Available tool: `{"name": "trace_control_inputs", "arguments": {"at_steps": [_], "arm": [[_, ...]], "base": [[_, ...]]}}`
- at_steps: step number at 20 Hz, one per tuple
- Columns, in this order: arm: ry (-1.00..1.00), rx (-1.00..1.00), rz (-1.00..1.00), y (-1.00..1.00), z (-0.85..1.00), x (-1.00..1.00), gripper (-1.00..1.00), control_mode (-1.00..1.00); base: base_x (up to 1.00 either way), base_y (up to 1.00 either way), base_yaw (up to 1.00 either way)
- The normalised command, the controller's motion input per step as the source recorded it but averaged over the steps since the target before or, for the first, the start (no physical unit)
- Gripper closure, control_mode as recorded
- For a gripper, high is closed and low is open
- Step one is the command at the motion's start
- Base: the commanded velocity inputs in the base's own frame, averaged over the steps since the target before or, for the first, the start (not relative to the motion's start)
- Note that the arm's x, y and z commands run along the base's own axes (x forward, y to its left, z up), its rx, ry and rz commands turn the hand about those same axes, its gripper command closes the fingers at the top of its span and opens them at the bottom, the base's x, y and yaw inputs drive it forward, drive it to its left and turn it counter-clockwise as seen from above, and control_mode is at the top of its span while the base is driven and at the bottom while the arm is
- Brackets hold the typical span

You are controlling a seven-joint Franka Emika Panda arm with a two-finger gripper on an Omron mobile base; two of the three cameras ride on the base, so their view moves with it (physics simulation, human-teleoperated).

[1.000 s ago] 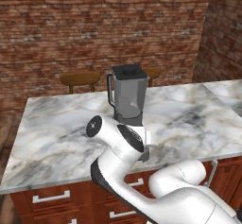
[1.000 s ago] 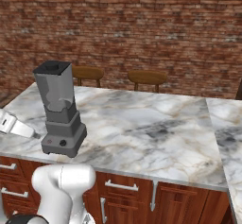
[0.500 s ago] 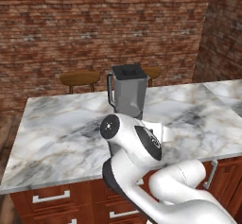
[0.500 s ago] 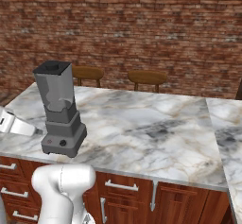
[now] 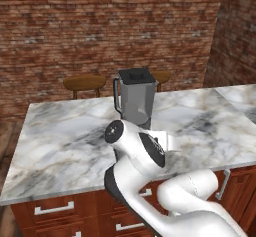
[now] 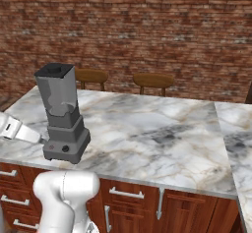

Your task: Open the blender lid, put the mango in the blender, close the lid, and start the blender.

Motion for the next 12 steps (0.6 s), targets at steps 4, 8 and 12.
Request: {"name": "trace_control_inputs", "arguments": {"at_steps": [4, 8, 12], "arm": [[0.32, -0.02, 0.0, 0.31, -0.35, 0.34, -1.0, -1.0], [0.25, -0.02, 0.0, 0.25, -0.26, 0.44, -1.0, -1.0], [0.06, 0.0, 0.0, 0.03, -0.24, 0.42, -1.0, -1.0]], "base": [[0.0, 0.0, 0.0], [0.0, 0.0, 0.0], [0.0, 0.0, 0.0]]}}
